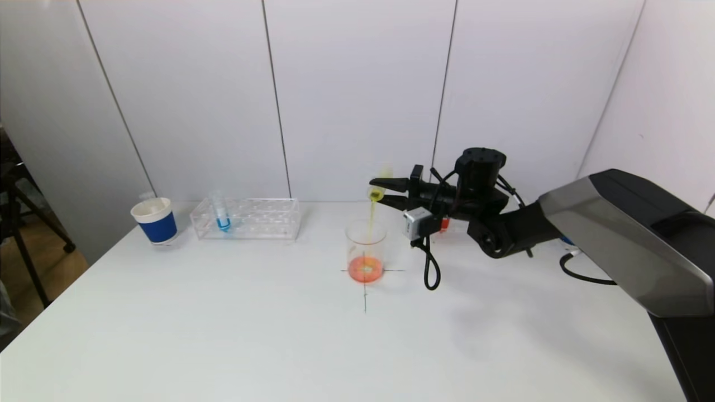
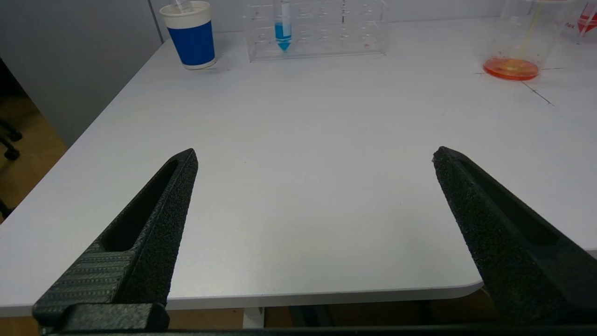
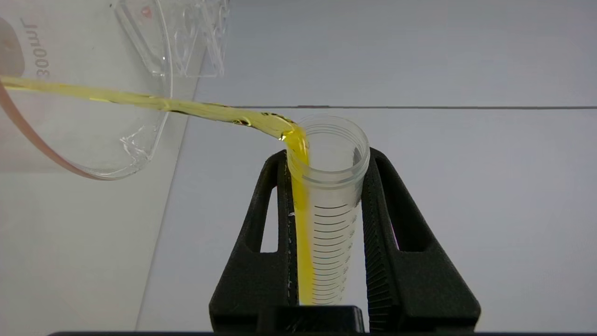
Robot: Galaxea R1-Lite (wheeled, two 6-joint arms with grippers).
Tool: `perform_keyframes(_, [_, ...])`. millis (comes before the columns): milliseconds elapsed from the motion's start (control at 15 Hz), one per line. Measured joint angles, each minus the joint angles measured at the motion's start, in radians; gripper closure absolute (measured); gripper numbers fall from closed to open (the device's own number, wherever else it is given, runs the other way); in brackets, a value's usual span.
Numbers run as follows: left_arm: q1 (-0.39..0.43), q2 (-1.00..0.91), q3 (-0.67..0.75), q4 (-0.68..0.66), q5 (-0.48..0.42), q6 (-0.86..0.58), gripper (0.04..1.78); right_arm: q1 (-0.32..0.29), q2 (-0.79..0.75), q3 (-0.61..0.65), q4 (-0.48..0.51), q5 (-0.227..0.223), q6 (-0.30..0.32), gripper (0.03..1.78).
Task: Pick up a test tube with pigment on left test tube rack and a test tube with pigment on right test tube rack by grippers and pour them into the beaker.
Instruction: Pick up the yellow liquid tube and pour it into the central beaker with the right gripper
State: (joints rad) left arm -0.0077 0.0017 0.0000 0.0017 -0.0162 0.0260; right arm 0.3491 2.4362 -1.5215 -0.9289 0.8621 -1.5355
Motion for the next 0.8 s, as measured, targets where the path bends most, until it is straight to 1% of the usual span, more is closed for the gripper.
perform_keyframes(600, [0.0,0.0,0.0,0.0,0.0,0.0,0.06,0.005,-0.021,0.003,0.011,-0.007,-0.056,1.35])
perform_keyframes(800, [0.0,0.0,0.0,0.0,0.0,0.0,0.06,0.007,-0.029,0.003,0.016,-0.016,-0.08,1.35])
